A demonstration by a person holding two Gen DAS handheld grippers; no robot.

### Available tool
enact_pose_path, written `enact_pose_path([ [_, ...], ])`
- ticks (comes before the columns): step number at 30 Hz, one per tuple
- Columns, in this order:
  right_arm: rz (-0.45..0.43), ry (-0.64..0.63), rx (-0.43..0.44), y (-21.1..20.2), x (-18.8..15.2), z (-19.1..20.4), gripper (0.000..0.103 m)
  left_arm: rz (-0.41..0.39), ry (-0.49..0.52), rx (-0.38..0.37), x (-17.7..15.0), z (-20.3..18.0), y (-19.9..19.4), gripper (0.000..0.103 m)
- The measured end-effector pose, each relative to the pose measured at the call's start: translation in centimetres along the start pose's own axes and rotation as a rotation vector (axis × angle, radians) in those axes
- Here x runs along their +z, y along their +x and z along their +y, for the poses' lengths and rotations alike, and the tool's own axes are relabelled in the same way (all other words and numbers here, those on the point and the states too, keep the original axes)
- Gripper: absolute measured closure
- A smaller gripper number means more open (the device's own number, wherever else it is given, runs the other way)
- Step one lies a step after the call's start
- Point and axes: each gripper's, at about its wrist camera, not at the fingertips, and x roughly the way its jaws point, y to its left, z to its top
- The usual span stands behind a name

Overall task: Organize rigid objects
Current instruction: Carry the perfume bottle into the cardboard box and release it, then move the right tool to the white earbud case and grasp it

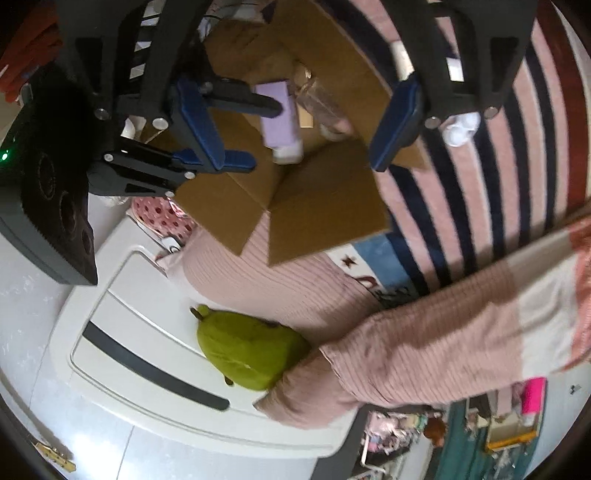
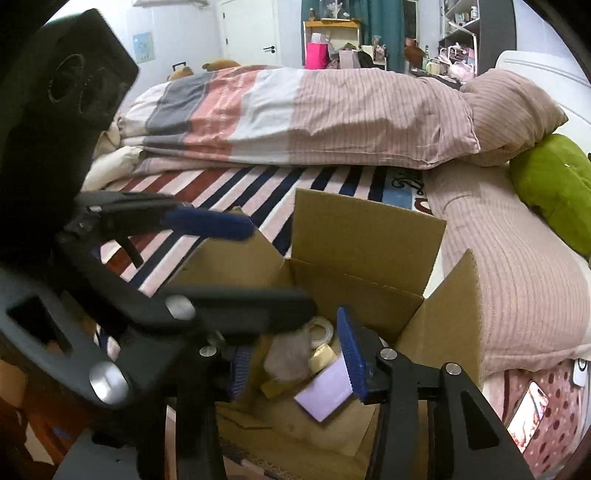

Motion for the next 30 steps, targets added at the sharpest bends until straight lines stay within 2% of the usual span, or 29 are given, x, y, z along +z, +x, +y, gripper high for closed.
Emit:
enact_pose_path([
  [4, -0.034, -0.028, 0.006, -0.8, 0.4, 2.1, 0.064, -0.049, -0.003, 0.055, -1.1, 1.5, -3.0, 0.023],
  [10, -0.092, -0.130, 0.083, -1.5, 1.7, 8.0, 0.064, -0.122, -0.077, 0.175, -4.2, 6.3, -8.5, 0.023],
  [14, -0.079, -0.200, 0.143, -0.1, 2.3, 12.7, 0.063, -0.155, -0.128, 0.258, -7.5, 10.1, -11.7, 0.020],
  [20, 0.006, -0.221, 0.202, 5.0, 2.0, 17.5, 0.063, -0.159, -0.190, 0.323, -12.8, 14.8, -12.8, 0.018],
  [25, 0.118, -0.172, 0.176, 11.3, 0.3, 18.4, 0.062, -0.142, -0.200, 0.321, -15.7, 17.4, -11.5, 0.018],
  [27, 0.141, -0.145, 0.117, 13.6, -0.2, 17.9, 0.062, -0.138, -0.203, 0.313, -16.6, 18.3, -10.9, 0.018],
  [30, 0.155, -0.103, 0.027, 16.2, -0.5, 16.4, 0.051, -0.131, -0.206, 0.287, -17.4, 19.4, -10.0, 0.018],
])
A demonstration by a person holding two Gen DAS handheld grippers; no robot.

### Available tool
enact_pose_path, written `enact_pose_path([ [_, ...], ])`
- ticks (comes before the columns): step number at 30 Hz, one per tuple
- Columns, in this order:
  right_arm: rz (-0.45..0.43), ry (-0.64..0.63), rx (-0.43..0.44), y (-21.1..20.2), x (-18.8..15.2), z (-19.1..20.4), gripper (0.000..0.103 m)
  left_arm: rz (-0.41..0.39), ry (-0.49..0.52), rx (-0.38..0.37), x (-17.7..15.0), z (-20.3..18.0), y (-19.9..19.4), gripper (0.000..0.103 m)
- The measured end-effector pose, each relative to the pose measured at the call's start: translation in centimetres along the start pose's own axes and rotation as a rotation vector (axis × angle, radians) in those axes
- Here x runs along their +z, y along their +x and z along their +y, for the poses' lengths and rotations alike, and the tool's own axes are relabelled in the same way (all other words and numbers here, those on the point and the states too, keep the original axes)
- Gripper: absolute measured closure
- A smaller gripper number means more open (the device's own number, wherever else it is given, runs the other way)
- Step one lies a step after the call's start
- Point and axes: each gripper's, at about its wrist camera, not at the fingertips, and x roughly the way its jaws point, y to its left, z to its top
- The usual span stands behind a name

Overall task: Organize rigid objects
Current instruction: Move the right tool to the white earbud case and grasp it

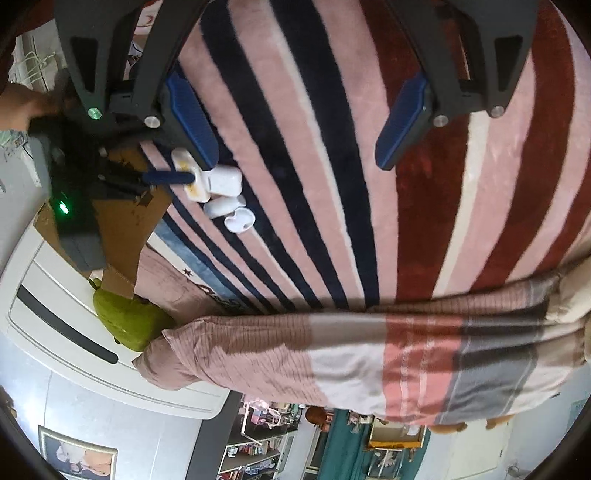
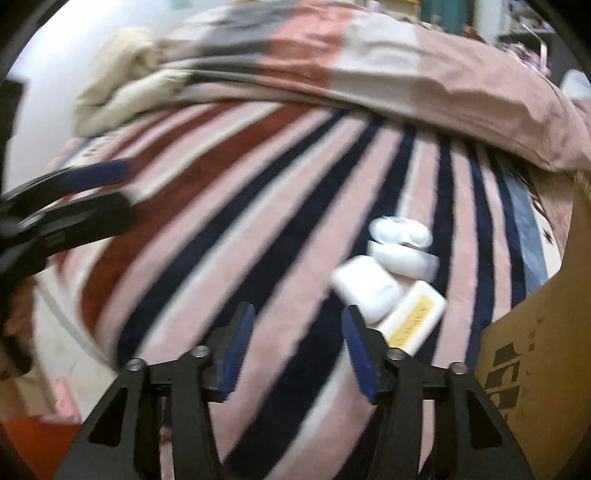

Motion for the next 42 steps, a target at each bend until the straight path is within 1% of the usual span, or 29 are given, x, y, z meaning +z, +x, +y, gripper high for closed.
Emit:
enact_pose_path([
  [2, -0.004, 0.010, -0.052, 1.4, 0.3, -1.2, 0.049, 0.003, -0.003, -0.006, -0.4, 0.5, 0.7, 0.018],
  [5, -0.011, -0.008, -0.128, 2.9, 0.7, -1.9, 0.045, 0.011, -0.021, -0.024, -0.5, 1.1, 1.8, 0.018],
  [6, -0.005, -0.008, -0.133, 3.4, 0.8, -2.0, 0.044, 0.012, -0.024, -0.031, -0.5, 1.2, 2.0, 0.018],
  [9, -0.010, -0.028, -0.133, 4.2, 1.2, -1.9, 0.042, 0.019, -0.026, -0.041, -0.6, 1.4, 2.7, 0.018],
  [10, -0.004, -0.032, -0.135, 4.5, 1.3, -1.8, 0.040, 0.021, -0.028, -0.041, -0.6, 1.4, 2.8, 0.018],
  [12, 0.001, -0.029, -0.114, 4.5, 1.2, -1.7, 0.039, 0.023, -0.033, -0.047, -0.6, 1.5, 3.0, 0.018],
  [16, -0.010, -0.039, 0.036, 3.9, 1.1, -1.2, 0.039, 0.022, -0.038, -0.053, -0.6, 1.4, 2.8, 0.018],
  [17, -0.011, -0.039, 0.047, 3.8, 1.1, -1.1, 0.040, 0.019, -0.038, -0.050, -0.6, 1.3, 2.6, 0.018],
  [18, -0.011, -0.039, 0.038, 3.9, 1.1, -1.1, 0.040, 0.018, -0.038, -0.048, -0.6, 1.4, 2.5, 0.018],
  [21, -0.008, -0.050, -0.037, 4.7, 1.3, -1.1, 0.040, 0.020, -0.039, -0.040, -0.6, 1.5, 2.4, 0.018],
  [22, -0.009, -0.061, -0.044, 5.1, 1.3, -1.2, 0.040, 0.023, -0.041, -0.037, -0.7, 1.6, 2.4, 0.018],
  [23, -0.009, -0.068, -0.038, 5.4, 1.3, -1.3, 0.045, 0.028, -0.044, -0.032, -0.8, 1.6, 2.4, 0.018],
  [25, -0.012, -0.056, 0.012, 5.5, 1.3, -1.4, 0.060, 0.036, -0.049, -0.028, -0.9, 1.6, 2.4, 0.018],
  [26, -0.018, -0.059, 0.009, 5.3, 1.3, -1.3, 0.061, 0.040, -0.053, -0.028, -0.9, 1.5, 2.3, 0.018],
  [29, -0.057, -0.116, -0.052, 4.6, 1.0, -0.2, 0.062, 0.041, -0.055, -0.050, -0.4, 0.7, 1.8, 0.018],
  [30, -0.064, -0.119, -0.047, 4.3, 1.0, -0.1, 0.062, 0.038, -0.048, -0.056, -0.2, 0.2, 1.5, 0.018],
  [33, -0.103, -0.119, 0.011, 2.3, 1.0, 0.4, 0.063, 0.034, -0.032, -0.067, 0.4, -1.2, 0.8, 0.018],
  [39, -0.201, -0.172, 0.071, -2.9, 1.2, 2.2, 0.064, 0.024, -0.041, -0.134, 1.9, -3.8, -0.8, 0.018],
  [42, -0.252, -0.188, 0.084, -5.2, 1.2, 2.5, 0.064, 0.025, -0.044, -0.203, 2.6, -5.1, -1.5, 0.018],
])
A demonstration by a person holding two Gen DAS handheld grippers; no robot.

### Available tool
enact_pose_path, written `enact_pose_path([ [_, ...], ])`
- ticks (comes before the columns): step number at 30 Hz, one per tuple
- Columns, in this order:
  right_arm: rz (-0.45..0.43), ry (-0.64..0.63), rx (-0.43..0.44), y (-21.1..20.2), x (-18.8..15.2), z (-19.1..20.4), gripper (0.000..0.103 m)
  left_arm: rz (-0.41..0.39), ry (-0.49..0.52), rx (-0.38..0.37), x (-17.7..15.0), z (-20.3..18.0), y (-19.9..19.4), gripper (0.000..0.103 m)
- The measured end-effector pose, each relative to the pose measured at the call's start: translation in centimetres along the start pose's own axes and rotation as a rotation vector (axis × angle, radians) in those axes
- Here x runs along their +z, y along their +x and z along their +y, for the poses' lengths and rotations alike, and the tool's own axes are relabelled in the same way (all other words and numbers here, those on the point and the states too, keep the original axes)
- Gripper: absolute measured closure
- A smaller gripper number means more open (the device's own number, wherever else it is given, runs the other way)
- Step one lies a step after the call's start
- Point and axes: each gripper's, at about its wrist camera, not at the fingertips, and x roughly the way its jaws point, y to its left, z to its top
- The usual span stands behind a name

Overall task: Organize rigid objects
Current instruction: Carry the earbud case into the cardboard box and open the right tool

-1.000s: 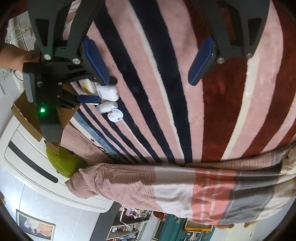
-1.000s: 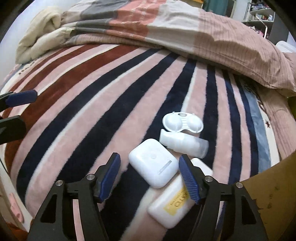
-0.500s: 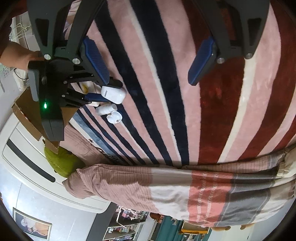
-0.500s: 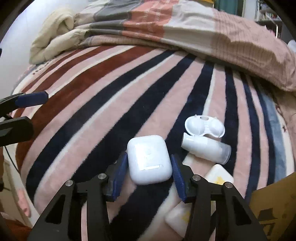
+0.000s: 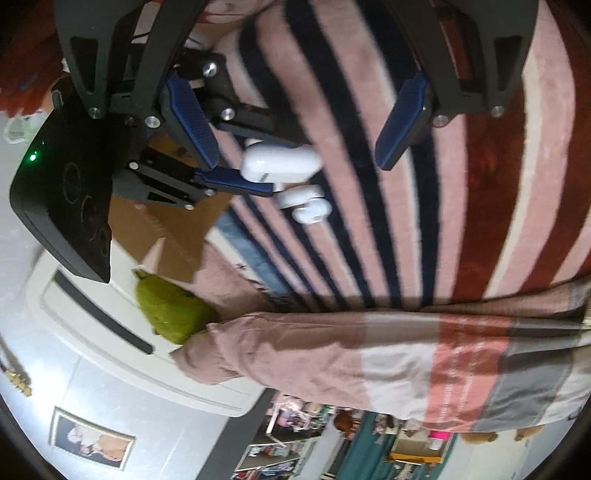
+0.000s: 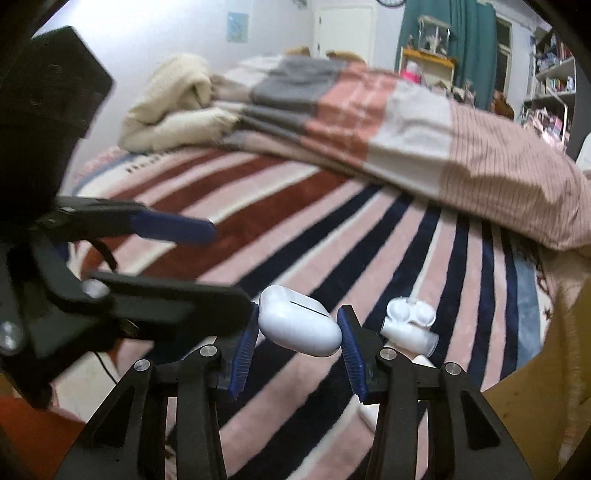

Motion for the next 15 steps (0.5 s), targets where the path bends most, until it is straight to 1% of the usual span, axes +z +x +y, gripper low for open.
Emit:
enact_pose_path([
  [3, -0.056, -0.016, 0.015, -2.3, 0.5, 0.3, 0.064, 0.005, -0.018, -0.071, 1.0, -1.3, -0.1, 0.019],
  [4, -0.074, -0.025, 0.013, -3.0, 0.7, 0.4, 0.064, 0.006, -0.025, -0.087, 1.3, -1.6, 0.0, 0.021],
  [5, -0.094, -0.035, 0.004, -3.8, 0.8, 0.4, 0.064, 0.007, -0.027, -0.097, 1.6, -1.9, 0.0, 0.027],
  [6, -0.106, -0.042, -0.002, -4.3, 0.9, 0.3, 0.064, 0.011, -0.026, -0.110, 1.8, -2.4, 0.1, 0.031],
  [8, -0.136, -0.050, -0.014, -5.5, 1.1, 0.0, 0.064, 0.026, -0.019, -0.149, 2.6, -3.5, 0.5, 0.044],
  [9, -0.147, -0.051, -0.018, -6.0, 1.1, -0.2, 0.064, 0.033, -0.013, -0.166, 3.2, -4.1, 0.7, 0.046],
  [10, -0.155, -0.052, -0.023, -6.5, 1.1, -0.5, 0.064, 0.034, -0.009, -0.165, 3.5, -4.5, 0.8, 0.050],
  [11, -0.165, -0.050, -0.030, -7.0, 1.1, -0.9, 0.064, 0.036, -0.003, -0.162, 4.0, -5.1, 1.1, 0.052],
  [15, -0.191, -0.029, -0.066, -8.8, 0.9, -3.0, 0.064, 0.049, 0.031, -0.186, 5.4, -7.7, 2.3, 0.052],
])
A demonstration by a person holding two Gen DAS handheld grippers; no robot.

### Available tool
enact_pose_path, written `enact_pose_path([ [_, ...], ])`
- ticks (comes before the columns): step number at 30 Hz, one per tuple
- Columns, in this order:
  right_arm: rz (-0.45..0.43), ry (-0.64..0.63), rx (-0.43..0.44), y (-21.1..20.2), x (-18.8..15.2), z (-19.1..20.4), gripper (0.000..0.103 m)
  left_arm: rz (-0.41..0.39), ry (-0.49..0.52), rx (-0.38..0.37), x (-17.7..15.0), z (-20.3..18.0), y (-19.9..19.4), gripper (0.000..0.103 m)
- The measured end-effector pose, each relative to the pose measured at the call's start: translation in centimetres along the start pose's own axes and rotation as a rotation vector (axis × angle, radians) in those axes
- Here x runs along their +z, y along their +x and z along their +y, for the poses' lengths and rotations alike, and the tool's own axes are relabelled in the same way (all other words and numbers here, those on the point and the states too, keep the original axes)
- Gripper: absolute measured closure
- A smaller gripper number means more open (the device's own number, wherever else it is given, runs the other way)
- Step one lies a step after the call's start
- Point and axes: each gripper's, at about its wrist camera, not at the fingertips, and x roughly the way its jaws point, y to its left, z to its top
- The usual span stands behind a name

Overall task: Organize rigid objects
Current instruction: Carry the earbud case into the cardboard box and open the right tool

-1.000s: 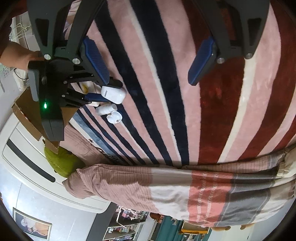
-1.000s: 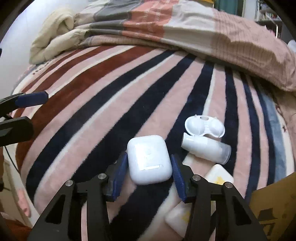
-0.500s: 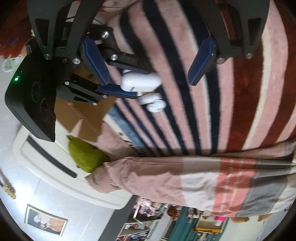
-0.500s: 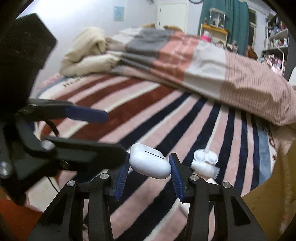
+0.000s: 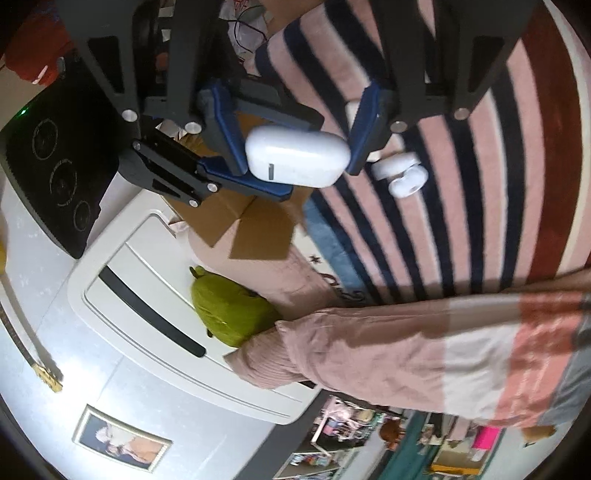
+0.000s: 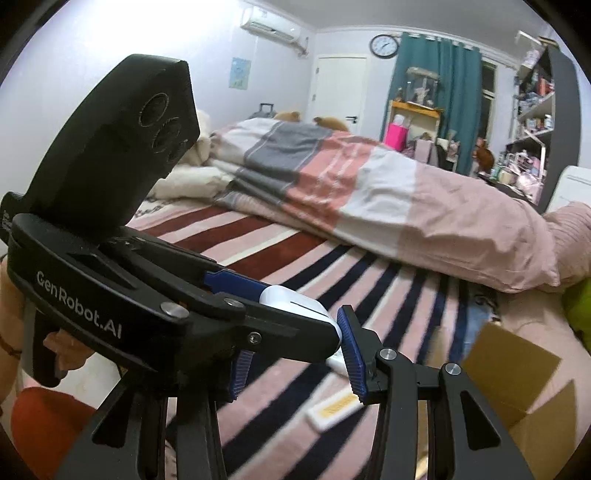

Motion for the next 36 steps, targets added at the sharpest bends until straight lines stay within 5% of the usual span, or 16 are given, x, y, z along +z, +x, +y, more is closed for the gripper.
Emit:
enact_pose_path([
  [20, 0.104, 0.198, -0.128, -5.2, -4.2, -12.6, 0.064, 0.202, 0.099, -0.064, 4.4, -8.2, 12.4, 0.052],
  [25, 0.166, 0.237, -0.092, -4.9, -5.2, -13.7, 0.062, 0.209, 0.150, -0.021, 3.6, -8.8, 12.6, 0.037],
  [28, 0.179, 0.250, -0.106, -4.9, -5.4, -13.9, 0.045, 0.188, 0.165, 0.002, 3.6, -9.0, 12.2, 0.027],
  [36, 0.187, 0.235, -0.120, -5.1, -5.3, -13.4, 0.040, 0.149, 0.183, 0.024, 3.5, -9.1, 10.6, 0.024],
])
